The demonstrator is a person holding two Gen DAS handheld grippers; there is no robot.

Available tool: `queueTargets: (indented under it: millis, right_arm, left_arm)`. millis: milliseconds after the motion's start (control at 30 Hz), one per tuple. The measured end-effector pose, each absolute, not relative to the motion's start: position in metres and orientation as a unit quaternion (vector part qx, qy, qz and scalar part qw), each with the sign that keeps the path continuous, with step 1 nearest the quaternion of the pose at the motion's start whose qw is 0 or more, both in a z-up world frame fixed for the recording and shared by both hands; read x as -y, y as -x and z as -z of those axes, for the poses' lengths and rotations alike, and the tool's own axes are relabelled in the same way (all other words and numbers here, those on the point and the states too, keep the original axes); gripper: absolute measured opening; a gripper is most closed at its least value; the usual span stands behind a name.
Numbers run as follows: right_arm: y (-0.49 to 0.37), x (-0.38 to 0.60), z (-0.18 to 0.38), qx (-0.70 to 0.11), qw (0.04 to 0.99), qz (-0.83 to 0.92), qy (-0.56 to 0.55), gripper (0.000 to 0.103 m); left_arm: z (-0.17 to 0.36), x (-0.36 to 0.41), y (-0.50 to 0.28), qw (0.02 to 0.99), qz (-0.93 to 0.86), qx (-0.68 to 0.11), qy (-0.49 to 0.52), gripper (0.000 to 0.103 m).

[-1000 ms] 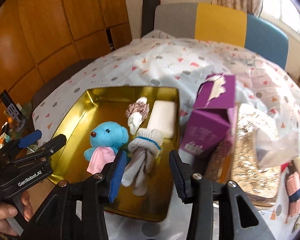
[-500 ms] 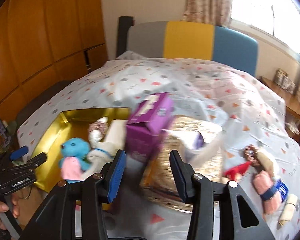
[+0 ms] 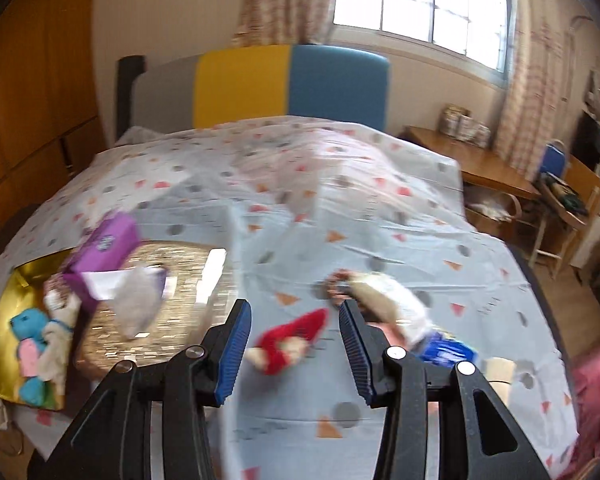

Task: Organize soft objects
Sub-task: 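Move both tools back from the tray to the pile of soft items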

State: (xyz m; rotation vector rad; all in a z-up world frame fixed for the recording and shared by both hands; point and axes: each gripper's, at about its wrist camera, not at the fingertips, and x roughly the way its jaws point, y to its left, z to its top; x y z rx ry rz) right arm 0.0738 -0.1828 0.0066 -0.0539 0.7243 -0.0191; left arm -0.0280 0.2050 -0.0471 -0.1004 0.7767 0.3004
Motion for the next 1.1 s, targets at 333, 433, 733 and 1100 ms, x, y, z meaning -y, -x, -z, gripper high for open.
queueTargets:
  millis: [333,433,733,1100]
  right_arm:
    - [-0.072,0.315,0.034,-0.357,0.911,0.185,-0.087,0.046]
    - [-0.068,0.344,0.038,-0.362,0.896,0.191,-0.172,0.046]
    - [-0.06,0.356,0.041,-0.362,0.886,0.197,-0.212,0.047]
    - [-0.058,0.367,0.045,-0.364,0.877,0.196,-0.246,0.047]
  left_arm:
    - [0.038,-0.182,0.027,0.923,-0.123,-0.365,0.02,0.083]
    - [0.035,-0.174,0.027,0.925,-0.113,-0.362,0.014,0.083]
    - [0.021,-0.144,0.026,0.934,-0.069,-0.35,-0.009,0.083]
    - [0.003,-0.093,0.02,0.941,0.004,-0.336,-0.039,0.083]
